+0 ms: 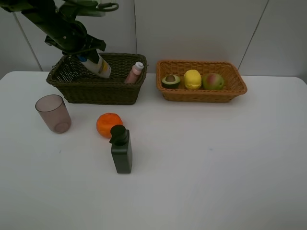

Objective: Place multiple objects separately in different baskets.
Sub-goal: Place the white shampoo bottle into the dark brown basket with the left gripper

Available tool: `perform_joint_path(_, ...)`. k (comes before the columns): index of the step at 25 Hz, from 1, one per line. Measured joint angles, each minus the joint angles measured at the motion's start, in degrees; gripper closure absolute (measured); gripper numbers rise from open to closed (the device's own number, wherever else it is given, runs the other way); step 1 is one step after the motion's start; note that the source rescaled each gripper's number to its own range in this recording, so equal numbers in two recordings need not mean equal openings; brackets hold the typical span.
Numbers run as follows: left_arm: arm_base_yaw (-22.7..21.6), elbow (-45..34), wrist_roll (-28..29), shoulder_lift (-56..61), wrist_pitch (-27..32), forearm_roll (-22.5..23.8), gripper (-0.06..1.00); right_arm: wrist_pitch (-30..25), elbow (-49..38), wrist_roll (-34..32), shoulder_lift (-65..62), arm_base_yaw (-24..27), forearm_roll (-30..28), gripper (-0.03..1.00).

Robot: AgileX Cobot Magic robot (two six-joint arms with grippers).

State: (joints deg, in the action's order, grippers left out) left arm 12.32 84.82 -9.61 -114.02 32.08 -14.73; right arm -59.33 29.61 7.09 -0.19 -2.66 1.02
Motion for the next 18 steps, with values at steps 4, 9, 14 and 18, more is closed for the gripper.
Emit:
perform_joint_path(4,0.0,0.0,0.0,-2.2,-0.9,-0.7,0.47,0.0,0.0,0.0,0.0,0.0,0.0,-0.03)
perform_joint_path(9,0.0,0.0,0.0,-3.9,-2.1,-2.6,0.47,0.0,0.0,0.0,0.0,0.0,0.0,-0.03)
perform_joint_path(14,0.0,0.1,-0.3,-5.5,-2.3,-2.9,0.47,0.0,0.0,0.0,0.0,0.0,0.0,-0.03)
perform_joint_path(18,0.0,0.2,-0.6,-5.5,-2.3,-3.0,0.47,0.0,0.0,0.0,0.0,0.0,0.0,-0.03)
